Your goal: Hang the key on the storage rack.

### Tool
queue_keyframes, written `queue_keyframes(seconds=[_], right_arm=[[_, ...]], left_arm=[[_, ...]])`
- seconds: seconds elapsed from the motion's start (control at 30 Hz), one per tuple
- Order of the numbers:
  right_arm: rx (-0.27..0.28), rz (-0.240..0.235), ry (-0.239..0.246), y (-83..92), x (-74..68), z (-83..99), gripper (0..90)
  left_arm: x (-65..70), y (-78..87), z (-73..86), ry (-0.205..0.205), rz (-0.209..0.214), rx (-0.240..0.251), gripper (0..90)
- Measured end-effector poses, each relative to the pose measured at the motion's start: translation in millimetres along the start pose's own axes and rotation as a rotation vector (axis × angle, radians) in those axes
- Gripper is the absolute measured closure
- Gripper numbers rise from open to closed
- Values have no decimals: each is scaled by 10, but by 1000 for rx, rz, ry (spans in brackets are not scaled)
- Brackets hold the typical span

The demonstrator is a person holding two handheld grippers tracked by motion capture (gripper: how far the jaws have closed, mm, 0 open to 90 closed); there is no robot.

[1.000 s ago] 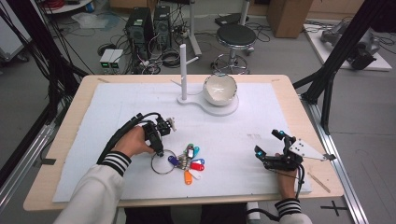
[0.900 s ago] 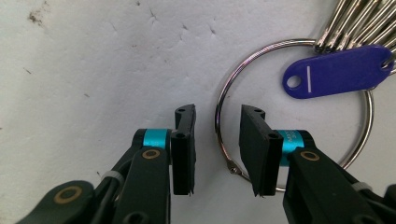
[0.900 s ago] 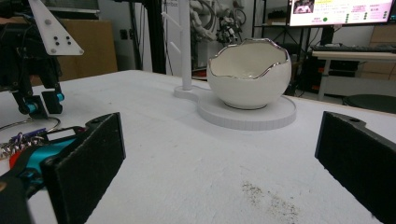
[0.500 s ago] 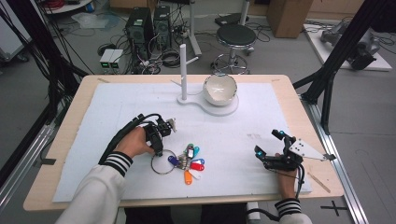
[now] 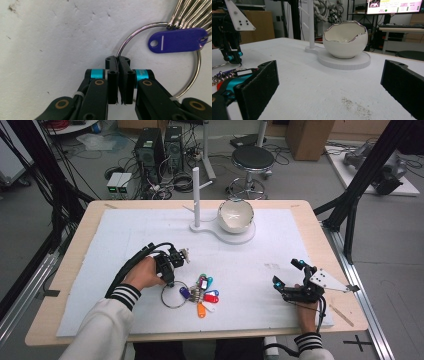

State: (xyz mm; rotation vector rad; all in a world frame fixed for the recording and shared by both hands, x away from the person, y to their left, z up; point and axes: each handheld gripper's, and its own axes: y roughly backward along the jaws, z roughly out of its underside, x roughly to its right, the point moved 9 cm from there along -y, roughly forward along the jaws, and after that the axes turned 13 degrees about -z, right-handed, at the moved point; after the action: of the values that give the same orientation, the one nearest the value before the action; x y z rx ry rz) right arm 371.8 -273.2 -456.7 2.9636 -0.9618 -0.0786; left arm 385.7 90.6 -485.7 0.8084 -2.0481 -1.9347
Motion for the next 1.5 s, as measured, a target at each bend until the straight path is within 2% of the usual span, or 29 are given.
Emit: queue_keyframes(seconds=[0.07, 0.1, 0.23, 0.4, 0.57, 0.6, 0.8, 0.83, 0.87, 0.9, 1.0, 1.07, 1.2, 1.3, 1.5], right_arm=[[-2, -1, -3, 1, -4, 2, 11], [0, 0, 0, 0, 0, 0, 11], [-2, -1, -6, 1, -7, 3, 11], [-3, -4, 0, 0, -7, 2, 11], [-1, -1, -3, -1, -5, 1, 11], [-1, -1, -3, -1, -5, 1, 11], [1, 0, -1, -2, -2, -2, 11], [1, 0, -1, -2, -2, -1, 11], [1, 0, 0, -2, -2, -1, 11], [1, 0, -1, -2, -2, -1, 11], [0, 1, -1, -1, -1, -1, 11], [1, 1, -1, -1, 0, -1, 11], [0, 2, 0, -1, 1, -1, 11], [1, 0, 0, -2, -1, -1, 11], [-4, -3, -1, 0, -7, 2, 11]], left_arm=[[0, 21, -1, -4, 0, 10, 861], [-8, 47, -5, -16, 1, 29, 861], [-50, 145, -21, -12, 4, 97, 864], [-134, 310, -58, 7, 9, 217, 865], [-221, 511, -101, 33, -9, 354, 869], [-221, 511, -101, 33, -9, 354, 869], [-290, 634, -110, 24, -43, 426, 871], [-315, 672, -129, 31, -60, 454, 872], [-315, 672, -129, 31, -60, 454, 872], [-343, 723, -151, 46, -69, 487, 872], [-372, 768, -172, 54, -74, 516, 873], [-418, 829, -202, 68, -85, 559, 873], [-536, 941, -268, 115, -139, 642, 874], [-602, 1006, -329, 154, -109, 709, 874], [-695, 1046, -393, 201, -110, 765, 874]])
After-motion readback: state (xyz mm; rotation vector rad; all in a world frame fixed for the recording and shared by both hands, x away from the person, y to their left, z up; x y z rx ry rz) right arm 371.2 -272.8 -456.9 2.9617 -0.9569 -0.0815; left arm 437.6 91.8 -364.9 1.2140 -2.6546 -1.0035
